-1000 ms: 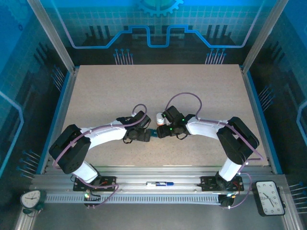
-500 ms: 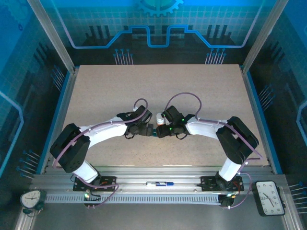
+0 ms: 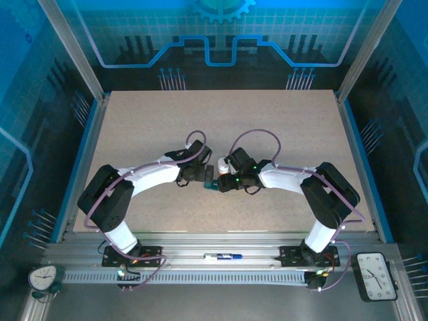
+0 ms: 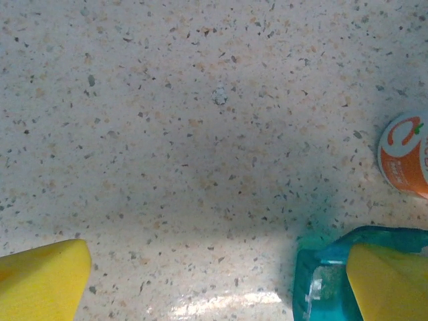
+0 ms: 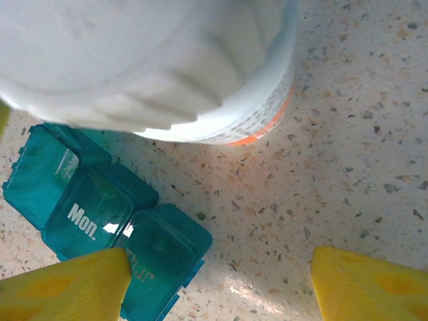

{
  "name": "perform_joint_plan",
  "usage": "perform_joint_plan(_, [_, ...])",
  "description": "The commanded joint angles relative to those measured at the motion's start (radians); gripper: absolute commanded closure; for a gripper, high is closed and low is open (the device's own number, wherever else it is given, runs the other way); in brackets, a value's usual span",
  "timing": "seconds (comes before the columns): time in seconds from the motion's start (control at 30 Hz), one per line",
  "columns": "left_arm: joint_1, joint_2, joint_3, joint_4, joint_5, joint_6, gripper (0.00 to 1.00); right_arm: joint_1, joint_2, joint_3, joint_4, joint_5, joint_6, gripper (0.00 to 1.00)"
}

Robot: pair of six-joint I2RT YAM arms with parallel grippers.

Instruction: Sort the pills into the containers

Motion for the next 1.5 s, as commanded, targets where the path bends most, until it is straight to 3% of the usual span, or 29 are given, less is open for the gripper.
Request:
perform_joint_plan(0.0, [0.004, 0.028, 0.028, 0.012, 0.022, 0.018, 0.01, -0.003, 0.045, -0.031, -0.04, 0.019, 0.008, 0.27])
perform_joint_plan(0.47, [0.004, 0.022, 0.031, 0.021, 0.063, 0.019, 0.01, -0.003, 0.031, -0.003, -0.05, 0.012, -0.002, 0.26])
perform_joint_plan(0.93, [0.023, -0.077, 0.022, 0.048, 0.125, -0.004, 0.01, -0.02, -0.142, 0.07, -0.163, 0.051, -0.057, 0.22])
perform_joint_plan(1.3, [0.062, -0.195, 0.111, -0.081, 0.07, -0.011, 0.01, -0.091, -0.328, 0.073, -0.267, 0.023, -0.063, 0.22])
perform_joint_plan(1.47, [0.079, -0.217, 0.212, -0.173, 0.03, 0.043, 0.01, -0.148, -0.324, 0.114, -0.323, -0.041, -0.093, 0.22])
